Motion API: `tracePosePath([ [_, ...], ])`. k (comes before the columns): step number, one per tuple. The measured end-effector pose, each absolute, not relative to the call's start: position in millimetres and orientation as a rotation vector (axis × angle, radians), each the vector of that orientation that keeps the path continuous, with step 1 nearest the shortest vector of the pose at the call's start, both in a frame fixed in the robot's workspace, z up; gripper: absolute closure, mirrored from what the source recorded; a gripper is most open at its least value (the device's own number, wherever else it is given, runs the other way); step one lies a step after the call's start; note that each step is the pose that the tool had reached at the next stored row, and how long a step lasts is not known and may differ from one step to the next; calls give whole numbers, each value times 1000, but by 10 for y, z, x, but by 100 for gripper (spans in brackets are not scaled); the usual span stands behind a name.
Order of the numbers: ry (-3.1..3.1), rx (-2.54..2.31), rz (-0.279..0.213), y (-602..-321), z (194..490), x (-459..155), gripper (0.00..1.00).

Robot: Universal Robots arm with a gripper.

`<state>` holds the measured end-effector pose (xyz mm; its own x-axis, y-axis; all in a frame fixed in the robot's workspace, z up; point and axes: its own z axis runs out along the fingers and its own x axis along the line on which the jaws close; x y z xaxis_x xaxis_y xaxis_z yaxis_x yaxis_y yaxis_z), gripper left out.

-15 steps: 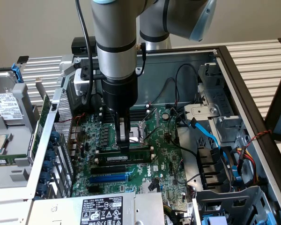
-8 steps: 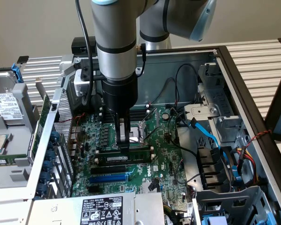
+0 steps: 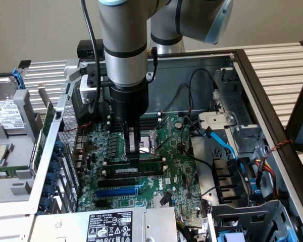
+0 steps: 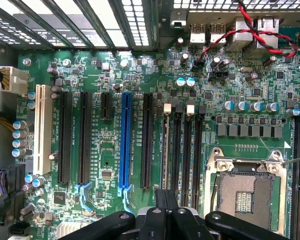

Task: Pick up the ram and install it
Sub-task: 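Press down the ram until it locks into place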

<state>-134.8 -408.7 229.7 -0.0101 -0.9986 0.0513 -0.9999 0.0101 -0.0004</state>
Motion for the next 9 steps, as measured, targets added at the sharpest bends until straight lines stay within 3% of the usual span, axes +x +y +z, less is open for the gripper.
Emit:
tracePosePath([
  [9,-2207,2185,57,-4092,2297,-1350,89],
])
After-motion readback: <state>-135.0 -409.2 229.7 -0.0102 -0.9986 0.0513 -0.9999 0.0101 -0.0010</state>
